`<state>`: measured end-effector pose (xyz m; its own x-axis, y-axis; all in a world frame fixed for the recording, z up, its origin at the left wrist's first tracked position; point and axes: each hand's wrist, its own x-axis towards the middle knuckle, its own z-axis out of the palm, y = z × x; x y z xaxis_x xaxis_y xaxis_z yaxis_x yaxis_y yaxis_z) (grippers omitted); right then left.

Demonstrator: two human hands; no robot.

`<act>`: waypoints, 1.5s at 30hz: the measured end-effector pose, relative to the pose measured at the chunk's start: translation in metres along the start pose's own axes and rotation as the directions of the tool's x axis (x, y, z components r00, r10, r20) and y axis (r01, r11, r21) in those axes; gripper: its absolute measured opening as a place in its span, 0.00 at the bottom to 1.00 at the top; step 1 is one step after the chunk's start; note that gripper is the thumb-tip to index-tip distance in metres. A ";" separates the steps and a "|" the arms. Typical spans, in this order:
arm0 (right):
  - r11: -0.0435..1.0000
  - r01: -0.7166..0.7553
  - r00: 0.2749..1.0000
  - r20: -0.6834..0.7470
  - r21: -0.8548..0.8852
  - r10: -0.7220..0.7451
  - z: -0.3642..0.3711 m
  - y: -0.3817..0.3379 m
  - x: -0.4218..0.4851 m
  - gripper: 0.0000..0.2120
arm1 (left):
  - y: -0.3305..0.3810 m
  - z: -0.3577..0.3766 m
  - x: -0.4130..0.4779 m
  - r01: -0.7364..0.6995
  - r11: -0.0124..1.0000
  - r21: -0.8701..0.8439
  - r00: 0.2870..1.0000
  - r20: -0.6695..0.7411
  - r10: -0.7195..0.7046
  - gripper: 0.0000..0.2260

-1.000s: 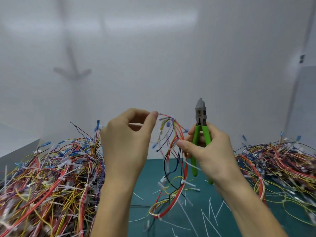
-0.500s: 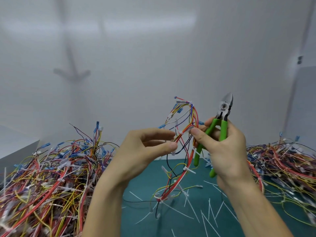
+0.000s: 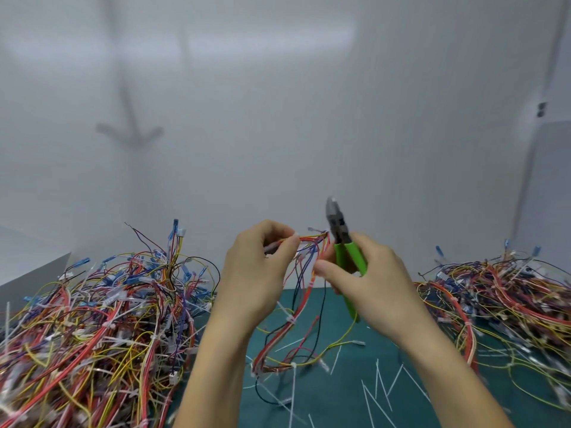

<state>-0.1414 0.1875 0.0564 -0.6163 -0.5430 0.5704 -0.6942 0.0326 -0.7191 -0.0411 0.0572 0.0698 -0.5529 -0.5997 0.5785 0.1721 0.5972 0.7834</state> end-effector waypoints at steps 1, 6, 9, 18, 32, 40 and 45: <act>0.997 0.013 1.000 0.016 -0.073 -0.012 0.001 -0.001 -0.001 0.12 | -0.002 0.000 0.000 0.001 1.000 0.029 1.000 -0.015 0.000 0.05; 0.958 0.091 0.992 0.110 -0.271 -0.063 0.005 -0.001 -0.005 0.27 | -0.005 -0.003 0.002 0.033 0.996 0.081 0.998 -0.051 -0.029 0.05; 0.916 0.165 0.985 0.103 -0.365 -0.137 0.007 0.003 -0.005 0.25 | -0.004 -0.004 0.002 0.062 0.994 0.088 0.997 -0.045 -0.058 0.05; 0.971 0.116 0.993 0.026 -0.209 -0.113 0.008 0.002 -0.003 0.27 | -0.001 -0.004 0.000 -0.001 0.975 0.220 0.998 -0.061 0.015 0.06; 0.978 0.152 0.978 -0.167 0.144 -0.128 0.006 0.002 -0.001 0.19 | -0.001 -0.007 -0.003 -0.064 0.969 0.240 0.998 0.030 0.058 0.06; 0.881 0.220 0.942 -0.325 0.419 -0.081 -0.003 -0.001 0.004 0.20 | -0.007 -0.010 -0.002 -0.023 0.955 0.297 0.999 0.034 0.014 0.06; 0.988 0.112 0.982 -0.140 -0.111 -0.127 -0.011 0.010 0.004 0.22 | -0.005 -0.013 -0.001 -0.030 0.965 0.259 0.999 -0.008 0.034 0.06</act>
<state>-0.1551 0.1953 0.0557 -0.5689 -0.4196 0.7073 -0.7958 0.0641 -0.6021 -0.0306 0.0481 0.0681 -0.5401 -0.5837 0.6063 -0.0284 0.7327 0.6800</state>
